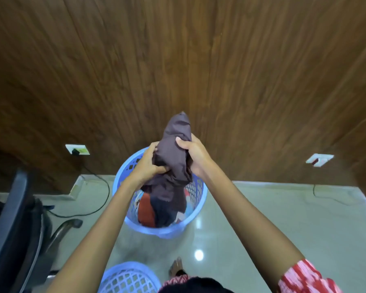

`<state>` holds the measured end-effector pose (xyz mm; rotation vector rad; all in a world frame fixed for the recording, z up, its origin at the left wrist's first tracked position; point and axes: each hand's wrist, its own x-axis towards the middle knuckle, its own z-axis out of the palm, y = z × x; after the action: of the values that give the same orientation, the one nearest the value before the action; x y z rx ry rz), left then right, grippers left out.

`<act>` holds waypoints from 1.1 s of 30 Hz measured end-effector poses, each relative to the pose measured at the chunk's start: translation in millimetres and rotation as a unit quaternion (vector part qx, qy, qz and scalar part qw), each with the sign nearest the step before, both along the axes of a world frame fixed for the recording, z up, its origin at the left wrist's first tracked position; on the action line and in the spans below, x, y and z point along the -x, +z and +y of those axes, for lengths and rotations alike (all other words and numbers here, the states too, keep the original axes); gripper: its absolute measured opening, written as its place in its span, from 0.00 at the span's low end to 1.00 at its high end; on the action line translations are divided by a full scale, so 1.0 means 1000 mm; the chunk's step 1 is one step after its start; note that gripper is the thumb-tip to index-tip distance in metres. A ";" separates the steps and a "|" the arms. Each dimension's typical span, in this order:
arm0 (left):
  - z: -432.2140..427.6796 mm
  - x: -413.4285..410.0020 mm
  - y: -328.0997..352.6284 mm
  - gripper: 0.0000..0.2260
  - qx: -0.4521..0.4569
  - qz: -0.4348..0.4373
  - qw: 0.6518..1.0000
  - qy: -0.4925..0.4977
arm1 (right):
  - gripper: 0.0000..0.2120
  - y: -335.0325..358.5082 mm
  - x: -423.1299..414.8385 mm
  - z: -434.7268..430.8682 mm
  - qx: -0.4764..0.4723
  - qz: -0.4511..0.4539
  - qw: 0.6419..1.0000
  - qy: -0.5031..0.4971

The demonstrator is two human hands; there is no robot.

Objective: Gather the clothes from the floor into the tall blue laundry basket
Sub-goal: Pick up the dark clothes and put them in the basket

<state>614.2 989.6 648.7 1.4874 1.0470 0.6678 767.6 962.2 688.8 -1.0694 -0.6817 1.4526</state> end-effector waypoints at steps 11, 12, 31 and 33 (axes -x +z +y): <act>0.065 0.011 -0.047 0.12 0.008 0.103 0.984 0.148 | 0.15 -0.065 -0.024 0.064 0.162 -0.284 0.945 -0.003; 0.068 0.013 -0.059 0.10 0.022 0.120 0.979 0.163 | 0.14 -0.074 -0.027 0.068 0.175 -0.301 0.937 0.012; -0.054 0.025 -0.107 0.06 0.348 -0.014 0.818 0.459 | 0.11 -0.174 0.029 0.081 0.192 -0.360 0.794 0.452; -0.087 0.031 -0.109 0.11 0.332 -0.019 0.810 0.483 | 0.11 -0.178 0.051 0.067 0.164 -0.369 0.775 0.486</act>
<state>582.8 902.9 540.1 0.2483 1.7825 0.8738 716.8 1029.4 511.1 -1.7216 -1.7924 2.0534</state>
